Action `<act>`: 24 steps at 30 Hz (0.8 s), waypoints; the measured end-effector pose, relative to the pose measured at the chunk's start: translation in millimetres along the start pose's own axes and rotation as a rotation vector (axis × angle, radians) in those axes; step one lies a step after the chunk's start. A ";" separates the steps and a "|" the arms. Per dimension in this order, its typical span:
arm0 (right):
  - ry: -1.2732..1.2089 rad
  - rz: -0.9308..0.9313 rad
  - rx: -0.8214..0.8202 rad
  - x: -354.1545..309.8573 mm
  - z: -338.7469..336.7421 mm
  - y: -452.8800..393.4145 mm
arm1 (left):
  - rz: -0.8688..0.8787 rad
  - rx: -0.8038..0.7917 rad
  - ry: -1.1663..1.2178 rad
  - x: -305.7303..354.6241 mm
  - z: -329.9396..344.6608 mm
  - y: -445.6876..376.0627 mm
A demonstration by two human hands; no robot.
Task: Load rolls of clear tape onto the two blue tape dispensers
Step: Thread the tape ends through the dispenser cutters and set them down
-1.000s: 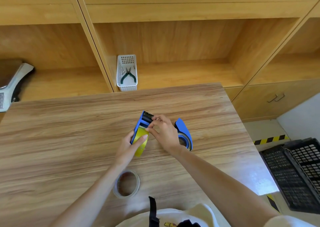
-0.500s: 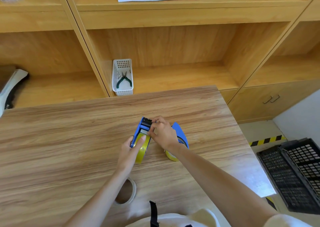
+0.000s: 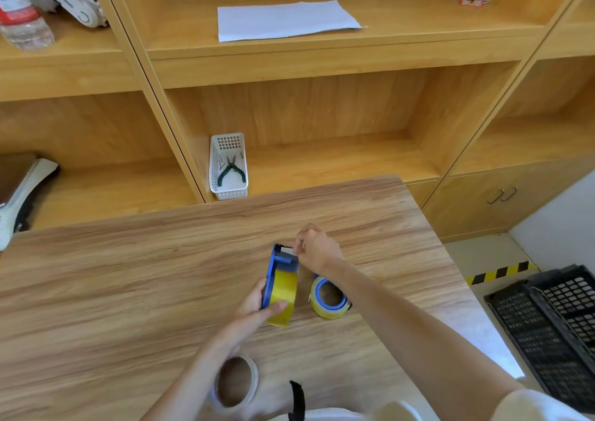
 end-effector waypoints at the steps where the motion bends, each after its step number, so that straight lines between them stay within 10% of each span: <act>1: 0.009 0.002 -0.002 1.6 -1.8 -1.1 | -0.017 0.032 0.006 -0.3 0.2 -2.2; 7: 0.014 0.020 -0.006 -0.7 -4.3 -3.2 | -0.133 0.321 0.020 -17.0 -11.4 -17.2; 16: -0.030 0.117 0.047 12.7 -23.9 -11.0 | 0.043 -0.066 0.085 20.8 14.1 11.5; 24: -0.029 0.150 0.033 13.8 -27.3 -17.6 | 0.044 -0.103 0.068 26.3 14.1 26.2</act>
Point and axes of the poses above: each hand's wrist, its own y-axis away from the middle knuckle, its own z-axis out of the palm, x = y × z, the point moved 5 cm from there along -y, towards the middle knuckle, and after that the axes turned 2 degrees about -z, right-handed, at the moved point
